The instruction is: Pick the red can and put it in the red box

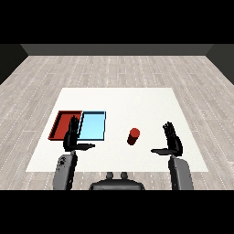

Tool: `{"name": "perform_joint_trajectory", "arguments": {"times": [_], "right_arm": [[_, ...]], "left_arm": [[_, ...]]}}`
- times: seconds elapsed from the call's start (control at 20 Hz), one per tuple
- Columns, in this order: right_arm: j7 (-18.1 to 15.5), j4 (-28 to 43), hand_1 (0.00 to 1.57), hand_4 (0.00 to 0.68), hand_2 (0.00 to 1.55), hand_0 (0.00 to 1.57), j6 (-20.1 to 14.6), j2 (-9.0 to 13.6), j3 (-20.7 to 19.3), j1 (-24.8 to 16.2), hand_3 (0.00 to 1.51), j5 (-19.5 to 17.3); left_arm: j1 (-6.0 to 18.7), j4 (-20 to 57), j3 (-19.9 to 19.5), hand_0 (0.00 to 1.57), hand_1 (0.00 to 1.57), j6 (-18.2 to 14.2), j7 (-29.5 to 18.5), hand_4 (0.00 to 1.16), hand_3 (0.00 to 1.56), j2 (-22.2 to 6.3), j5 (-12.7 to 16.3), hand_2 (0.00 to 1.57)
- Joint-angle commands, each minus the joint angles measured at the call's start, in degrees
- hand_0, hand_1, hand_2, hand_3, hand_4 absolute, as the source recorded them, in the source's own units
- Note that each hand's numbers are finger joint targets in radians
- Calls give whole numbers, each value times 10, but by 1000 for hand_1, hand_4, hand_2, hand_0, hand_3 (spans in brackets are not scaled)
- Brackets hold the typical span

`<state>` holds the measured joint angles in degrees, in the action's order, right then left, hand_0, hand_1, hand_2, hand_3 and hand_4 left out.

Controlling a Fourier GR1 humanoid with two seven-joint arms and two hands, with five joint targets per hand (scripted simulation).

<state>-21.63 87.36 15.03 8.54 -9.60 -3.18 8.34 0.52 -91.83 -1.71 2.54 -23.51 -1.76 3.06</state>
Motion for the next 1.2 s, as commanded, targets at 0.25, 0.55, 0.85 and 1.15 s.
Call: {"name": "perform_joint_trajectory", "arguments": {"times": [0.25, 0.55, 0.85, 1.15], "right_arm": [[76, -21, 0, 0, 0, 0, -34, -35, 33, 60, 0, -8], [32, -85, 0, 0, 0, 0, -19, -29, 22, 71, 0, -8], [35, -113, 0, 0, 0, 0, -24, -61, 59, 88, 0, -15], [9, -144, 0, 0, 0, 0, -40, -84, 70, 87, 0, -18]], "left_arm": [[51, 49, 0, 0, 0, -17, -11, 0, 0, 16, -5, 0], [11, 32, -31, 0, 0, 27, -29, 0, 0, -18, 29, 0], [11, -5, -20, 0, 0, 15, 12, 0, 0, -13, 26, 0], [-26, 16, -4, 0, 0, 17, -48, 0, 0, 6, 15, 0]]}}
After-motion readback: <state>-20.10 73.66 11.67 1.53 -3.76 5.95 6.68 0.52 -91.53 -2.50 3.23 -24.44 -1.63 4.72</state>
